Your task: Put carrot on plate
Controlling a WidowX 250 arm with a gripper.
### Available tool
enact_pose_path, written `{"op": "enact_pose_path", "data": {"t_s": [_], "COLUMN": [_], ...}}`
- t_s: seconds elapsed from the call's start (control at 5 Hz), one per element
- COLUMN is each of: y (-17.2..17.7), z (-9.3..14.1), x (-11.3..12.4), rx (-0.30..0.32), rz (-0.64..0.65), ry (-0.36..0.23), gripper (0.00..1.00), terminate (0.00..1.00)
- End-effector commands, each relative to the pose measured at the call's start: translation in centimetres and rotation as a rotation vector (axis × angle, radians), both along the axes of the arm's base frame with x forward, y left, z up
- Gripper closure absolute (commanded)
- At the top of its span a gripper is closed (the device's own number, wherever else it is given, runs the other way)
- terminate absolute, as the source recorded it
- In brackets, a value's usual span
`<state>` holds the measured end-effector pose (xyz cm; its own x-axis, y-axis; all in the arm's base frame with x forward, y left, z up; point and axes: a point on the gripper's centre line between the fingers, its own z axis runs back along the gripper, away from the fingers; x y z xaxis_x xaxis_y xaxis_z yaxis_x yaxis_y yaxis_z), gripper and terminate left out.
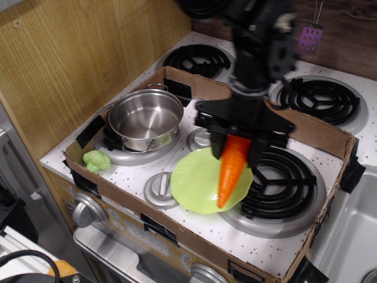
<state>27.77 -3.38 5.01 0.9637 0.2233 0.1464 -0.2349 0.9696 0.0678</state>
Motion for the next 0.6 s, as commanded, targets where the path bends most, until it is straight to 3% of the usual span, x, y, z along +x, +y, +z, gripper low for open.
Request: {"op": "enact_pose_path", "data": {"t_s": [0.0, 0.2, 0.4], "y": [1.35, 1.24, 1.08], "z": [-0.45, -1.15, -0.64], "x": [1.33, 0.89, 0.62], "rx": [-0.036, -0.06, -0.045], "rz": [-0.01, 0.011, 0.024], "ry": [-0.084, -0.085, -0.082], "gripper": [1.0, 1.0, 1.0], "terminate": [0.0, 0.0, 0.0]}}
